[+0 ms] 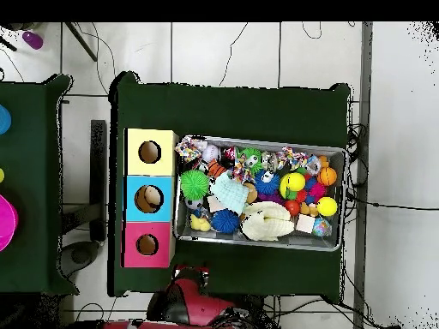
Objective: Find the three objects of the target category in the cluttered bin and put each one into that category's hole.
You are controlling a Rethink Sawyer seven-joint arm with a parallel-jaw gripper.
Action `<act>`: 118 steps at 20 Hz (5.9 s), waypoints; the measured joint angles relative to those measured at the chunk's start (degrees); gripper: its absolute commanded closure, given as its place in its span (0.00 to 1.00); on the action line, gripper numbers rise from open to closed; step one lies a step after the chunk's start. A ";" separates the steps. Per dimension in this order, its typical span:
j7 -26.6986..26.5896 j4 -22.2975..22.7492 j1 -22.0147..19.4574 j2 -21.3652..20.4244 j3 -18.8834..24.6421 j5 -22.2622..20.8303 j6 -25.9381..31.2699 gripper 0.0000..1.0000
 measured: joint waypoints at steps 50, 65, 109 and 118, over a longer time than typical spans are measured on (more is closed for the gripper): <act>8.97 -15.81 14.11 3.04 -11.56 24.11 46.25 0.00; 8.97 -23.81 14.78 1.76 -17.10 17.38 60.18 0.00; 11.99 -36.12 12.62 -3.76 -12.58 16.02 25.26 0.00; 17.14 -32.31 10.16 -2.23 -8.30 15.97 10.86 0.00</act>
